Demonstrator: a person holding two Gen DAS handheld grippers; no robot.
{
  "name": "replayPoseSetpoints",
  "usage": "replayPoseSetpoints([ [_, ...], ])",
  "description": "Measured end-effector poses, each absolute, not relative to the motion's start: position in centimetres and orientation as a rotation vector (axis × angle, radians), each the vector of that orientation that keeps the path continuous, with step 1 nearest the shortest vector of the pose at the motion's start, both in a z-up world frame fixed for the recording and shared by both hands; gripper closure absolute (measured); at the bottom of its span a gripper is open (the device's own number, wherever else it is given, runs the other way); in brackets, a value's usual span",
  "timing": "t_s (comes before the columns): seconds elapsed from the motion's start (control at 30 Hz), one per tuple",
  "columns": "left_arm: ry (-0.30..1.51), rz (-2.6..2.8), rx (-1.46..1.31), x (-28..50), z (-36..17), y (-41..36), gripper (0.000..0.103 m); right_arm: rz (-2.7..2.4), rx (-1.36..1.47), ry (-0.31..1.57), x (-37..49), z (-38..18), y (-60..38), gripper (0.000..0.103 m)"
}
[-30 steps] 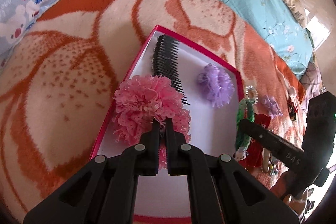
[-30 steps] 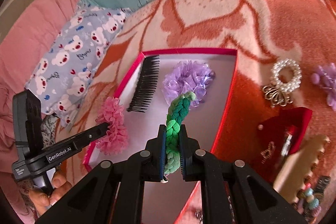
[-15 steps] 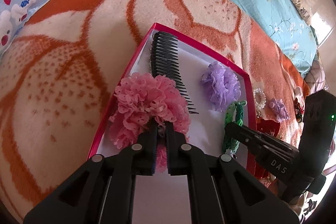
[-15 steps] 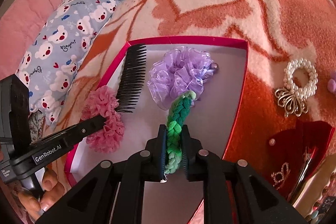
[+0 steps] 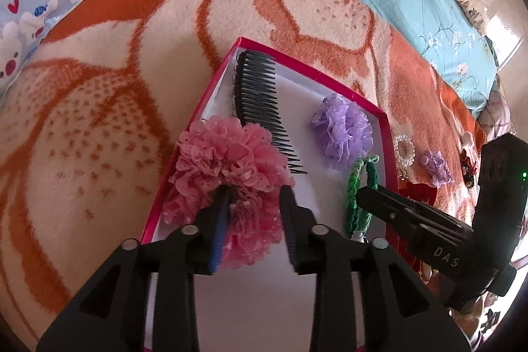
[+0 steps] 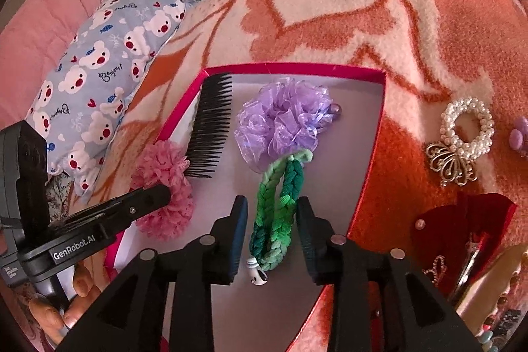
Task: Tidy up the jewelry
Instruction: 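Open the right tool to drop the green tie while the left tool releases the pink scrunchie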
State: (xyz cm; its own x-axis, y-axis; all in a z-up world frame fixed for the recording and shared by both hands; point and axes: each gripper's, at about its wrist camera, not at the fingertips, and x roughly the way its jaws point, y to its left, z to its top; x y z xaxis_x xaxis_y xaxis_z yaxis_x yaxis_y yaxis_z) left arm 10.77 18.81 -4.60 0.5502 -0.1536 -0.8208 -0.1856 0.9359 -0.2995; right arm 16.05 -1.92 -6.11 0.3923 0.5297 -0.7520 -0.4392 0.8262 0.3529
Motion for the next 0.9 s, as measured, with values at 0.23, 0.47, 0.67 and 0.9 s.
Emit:
replayPoseSetpoints([
  [0.23,0.983,0.026,-0.357,10.3,-3.9,18.8,0.064,0.625,0.111,0.970,15.4,-5.0,-2.3,0.065],
  [0.47,0.976,0.032,-0.368,9.5,-3.2,19.1,0.061,0.637,0.138,0.939,14.0,-3.5,-3.8,0.065],
  [0.67,0.949,0.011,-0.368,8.5,-1.6,17.9,0.057,0.600,0.170,0.899,12.2,-2.1,-8.1,0.062],
  [0.9,0.948,-0.066,-0.372,7.4,-0.4,14.4,0.057,0.489,0.221,0.876,10.4,-1.4,-15.0,0.060],
])
